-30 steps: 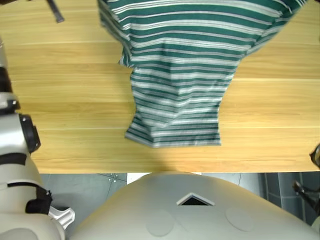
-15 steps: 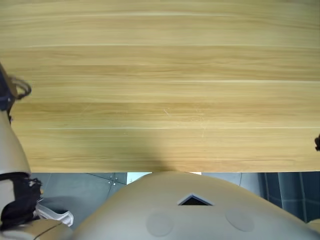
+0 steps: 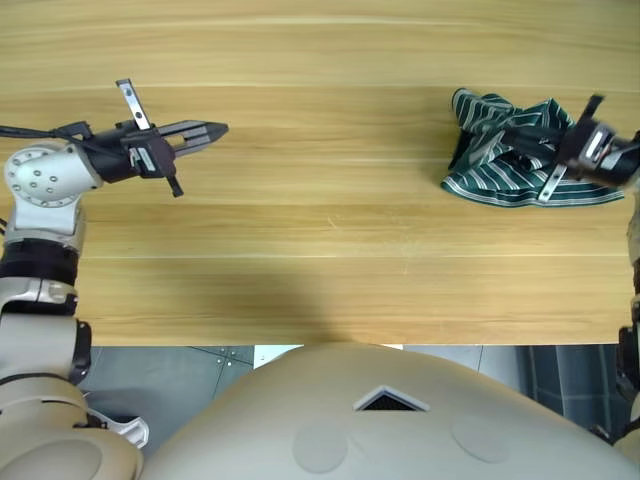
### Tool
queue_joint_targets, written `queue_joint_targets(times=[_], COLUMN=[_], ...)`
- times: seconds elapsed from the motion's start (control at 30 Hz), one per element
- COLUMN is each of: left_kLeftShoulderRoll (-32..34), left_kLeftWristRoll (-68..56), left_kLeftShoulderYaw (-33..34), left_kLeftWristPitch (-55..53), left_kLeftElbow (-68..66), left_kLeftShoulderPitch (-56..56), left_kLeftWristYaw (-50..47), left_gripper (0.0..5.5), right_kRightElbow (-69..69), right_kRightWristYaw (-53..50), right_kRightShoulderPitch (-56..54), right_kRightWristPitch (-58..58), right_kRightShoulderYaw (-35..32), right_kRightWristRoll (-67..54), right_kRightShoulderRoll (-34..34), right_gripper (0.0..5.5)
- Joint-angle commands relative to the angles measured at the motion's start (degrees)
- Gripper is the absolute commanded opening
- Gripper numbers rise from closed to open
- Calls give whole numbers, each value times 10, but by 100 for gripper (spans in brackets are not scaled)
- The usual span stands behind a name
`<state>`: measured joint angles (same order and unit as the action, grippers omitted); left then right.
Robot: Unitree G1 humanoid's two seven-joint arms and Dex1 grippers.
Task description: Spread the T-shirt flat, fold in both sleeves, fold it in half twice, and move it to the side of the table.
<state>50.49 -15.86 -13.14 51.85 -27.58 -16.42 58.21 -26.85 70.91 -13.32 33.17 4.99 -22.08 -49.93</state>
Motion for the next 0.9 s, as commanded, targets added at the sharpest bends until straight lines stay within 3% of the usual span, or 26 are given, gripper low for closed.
queue_joint_targets(times=[0.03, 0.2, 0.37, 0.67, 0.9], left_kLeftShoulderRoll=[1, -57, -130, -207, -270], left_kLeftWristRoll=[11, 20, 49, 88, 101], left_kLeftShoulderYaw=[13, -2, -19, -23, -12], left_kLeftWristPitch=[-32, -64, -84, -86, -94], left_kLeftElbow=[37, 61, 61, -23, -190], left_kLeftShoulderPitch=[14, 2, -14, -58, -144], left_kLeftWristYaw=[10, 8, -3, -14, -5], left_gripper=[0, 0, 82, 233, 343], right_kRightElbow=[68, 77, 46, 37, 89], right_kRightWristYaw=[-9, -163, -265, -227, -193], right_kRightShoulderPitch=[-1, -116, -224, -239, -225], right_kRightWristPitch=[-46, -79, -83, -71, -82], right_kRightShoulderYaw=[-26, -47, -53, -50, -60], right_kRightWristRoll=[-9, 73, 159, 162, 132], right_kRightShoulderRoll=[-1, 67, 88, 76, 73], right_gripper=[1, 1, 0, 0, 0])
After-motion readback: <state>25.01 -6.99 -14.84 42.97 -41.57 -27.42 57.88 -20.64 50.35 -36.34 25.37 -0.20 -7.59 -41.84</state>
